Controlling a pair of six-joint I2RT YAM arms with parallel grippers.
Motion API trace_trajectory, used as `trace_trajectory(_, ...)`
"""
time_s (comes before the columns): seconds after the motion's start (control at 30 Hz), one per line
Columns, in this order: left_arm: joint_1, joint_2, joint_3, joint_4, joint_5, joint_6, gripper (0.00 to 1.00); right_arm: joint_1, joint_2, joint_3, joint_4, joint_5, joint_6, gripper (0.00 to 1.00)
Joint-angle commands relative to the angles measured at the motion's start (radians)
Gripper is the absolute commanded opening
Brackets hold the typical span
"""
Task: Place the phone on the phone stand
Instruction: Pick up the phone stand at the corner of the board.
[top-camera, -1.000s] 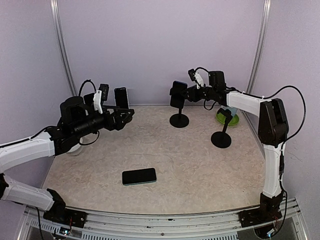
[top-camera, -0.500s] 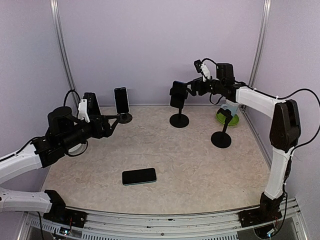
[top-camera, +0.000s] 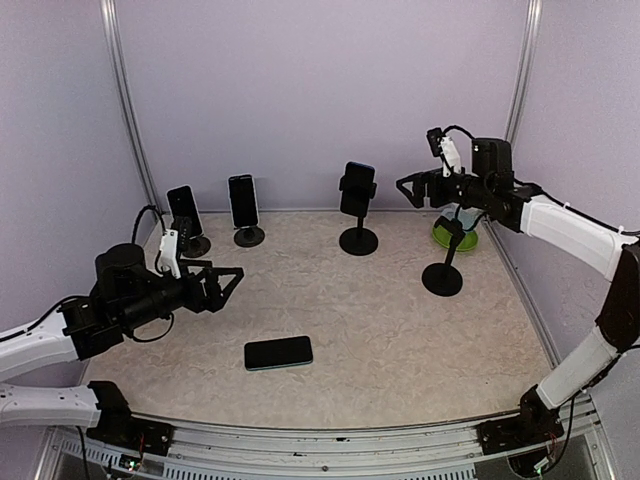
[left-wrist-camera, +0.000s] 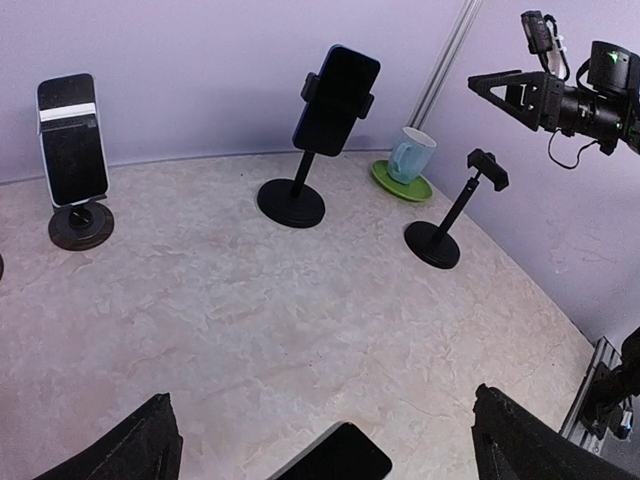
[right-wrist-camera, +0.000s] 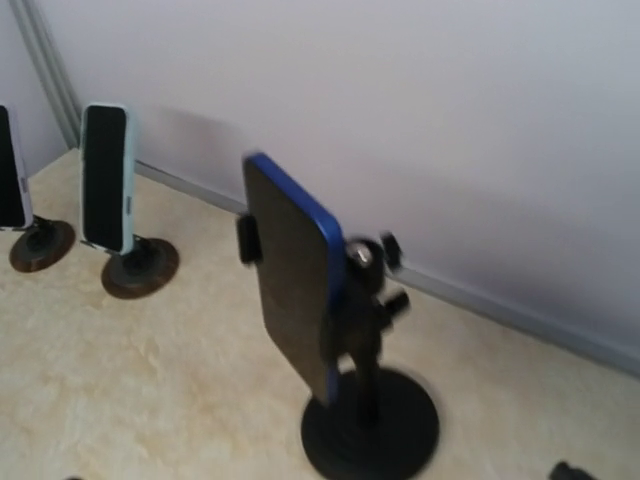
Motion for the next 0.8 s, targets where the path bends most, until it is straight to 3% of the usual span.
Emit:
trace_trajectory(0.0, -0.017, 0.021, -0.016, 0.068, 0.014, -0.003, 0.99, -0.012, -0.127, -0.114, 0.046, 0.110, 0.079, 1.00)
trace_trajectory(0.43, -0.079, 0.151, -0.004, 0.191, 0.042, 0.014, 0.99, -0.013, -0.376, -0.381, 0.062, 0.377, 0.177, 1.00)
trace_trajectory(0.77, -0.103, 0.213, 0.023, 0.244, 0.068, 0.009, 0.99, -0.045, -0.375, -0.458, 0.082, 0.365, 0.189, 0.94)
